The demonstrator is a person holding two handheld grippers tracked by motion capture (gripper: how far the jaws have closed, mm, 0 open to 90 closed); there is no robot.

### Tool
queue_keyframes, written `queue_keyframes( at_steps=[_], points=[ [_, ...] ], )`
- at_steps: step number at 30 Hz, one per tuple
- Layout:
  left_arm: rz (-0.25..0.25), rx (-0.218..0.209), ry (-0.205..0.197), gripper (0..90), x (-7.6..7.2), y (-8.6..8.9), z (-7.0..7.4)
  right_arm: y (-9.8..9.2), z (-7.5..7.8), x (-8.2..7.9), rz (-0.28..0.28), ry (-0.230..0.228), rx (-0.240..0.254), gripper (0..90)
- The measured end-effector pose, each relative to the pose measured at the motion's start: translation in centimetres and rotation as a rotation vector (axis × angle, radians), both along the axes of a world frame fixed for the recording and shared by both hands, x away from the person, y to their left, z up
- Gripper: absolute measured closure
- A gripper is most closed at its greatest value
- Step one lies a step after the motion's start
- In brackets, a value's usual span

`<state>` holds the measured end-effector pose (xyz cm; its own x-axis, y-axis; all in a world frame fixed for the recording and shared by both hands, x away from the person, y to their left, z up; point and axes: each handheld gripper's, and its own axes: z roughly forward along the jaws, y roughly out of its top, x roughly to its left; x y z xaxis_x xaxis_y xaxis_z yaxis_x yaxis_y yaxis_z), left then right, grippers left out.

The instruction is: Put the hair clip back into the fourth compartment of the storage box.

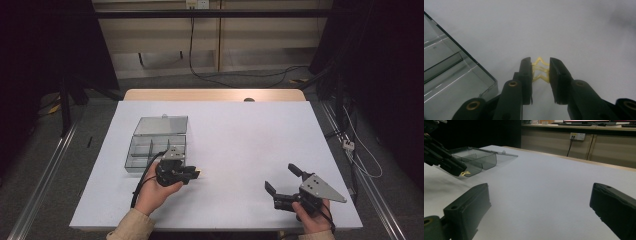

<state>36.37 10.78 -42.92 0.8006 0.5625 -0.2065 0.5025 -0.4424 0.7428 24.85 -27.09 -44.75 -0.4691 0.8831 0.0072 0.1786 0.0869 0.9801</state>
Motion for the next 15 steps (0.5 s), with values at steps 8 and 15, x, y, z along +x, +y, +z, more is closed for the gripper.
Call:
queue_keyframes(
  at_steps=[8,15],
  points=[
    [0.004,-0.003,0.005,72.8,0.1,0.7,0.8,0.0,0.0,0.0,-0.001,0.002,0.001,2.4],
    [0.013,-0.013,0.01,72.8,0.2,1.2,1.3,0.0,0.0,0.0,0.0,0.002,0.004,2.4]
  ],
)
